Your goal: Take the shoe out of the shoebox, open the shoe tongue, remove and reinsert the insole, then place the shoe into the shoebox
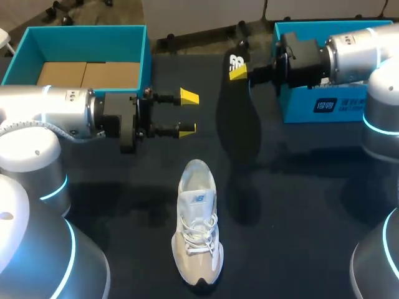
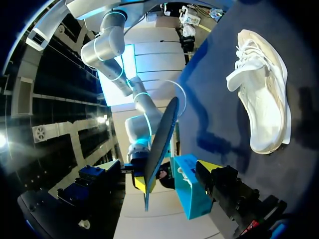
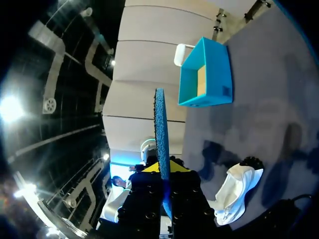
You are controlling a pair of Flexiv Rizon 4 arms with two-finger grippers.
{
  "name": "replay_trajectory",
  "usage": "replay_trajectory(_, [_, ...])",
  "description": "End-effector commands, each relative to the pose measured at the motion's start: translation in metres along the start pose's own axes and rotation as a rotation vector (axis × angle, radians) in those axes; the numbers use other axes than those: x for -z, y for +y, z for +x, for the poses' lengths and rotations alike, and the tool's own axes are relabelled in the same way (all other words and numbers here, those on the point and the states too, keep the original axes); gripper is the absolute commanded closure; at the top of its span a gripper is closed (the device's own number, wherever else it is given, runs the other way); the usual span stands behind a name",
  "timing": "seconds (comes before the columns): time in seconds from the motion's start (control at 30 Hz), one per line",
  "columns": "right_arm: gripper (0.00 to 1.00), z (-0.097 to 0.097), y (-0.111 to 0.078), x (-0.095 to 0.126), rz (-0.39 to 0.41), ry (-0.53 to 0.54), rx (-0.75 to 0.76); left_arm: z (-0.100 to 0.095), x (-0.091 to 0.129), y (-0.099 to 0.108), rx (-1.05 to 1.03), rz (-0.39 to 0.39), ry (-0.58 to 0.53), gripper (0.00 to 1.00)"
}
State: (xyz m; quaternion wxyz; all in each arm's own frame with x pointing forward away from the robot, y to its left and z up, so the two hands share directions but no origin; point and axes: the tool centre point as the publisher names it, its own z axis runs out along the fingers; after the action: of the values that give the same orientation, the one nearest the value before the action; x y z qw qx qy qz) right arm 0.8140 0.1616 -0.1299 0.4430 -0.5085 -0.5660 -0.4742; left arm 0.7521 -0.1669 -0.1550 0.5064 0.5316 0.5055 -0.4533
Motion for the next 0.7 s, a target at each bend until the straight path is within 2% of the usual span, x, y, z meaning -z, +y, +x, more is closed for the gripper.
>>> replay_trajectory(0.03, [1.0, 0.0, 0.001, -0.002, 0.001, -0.002, 0.0, 0.003, -0.005, 0.004, -0.001, 0.016, -0.02, 0.0])
replay_trajectory(0.37, [1.0, 0.0, 0.001, -0.002, 0.001, -0.002, 0.0, 0.007, -0.03, 0.024, -0.047, 0.028, -0.075, 0.0])
replay_trajectory(0.7, [1.0, 0.0, 0.001, -0.002, 0.001, -0.002, 0.0, 0.009, -0.059, 0.034, -0.023, 0.041, -0.116, 0.0])
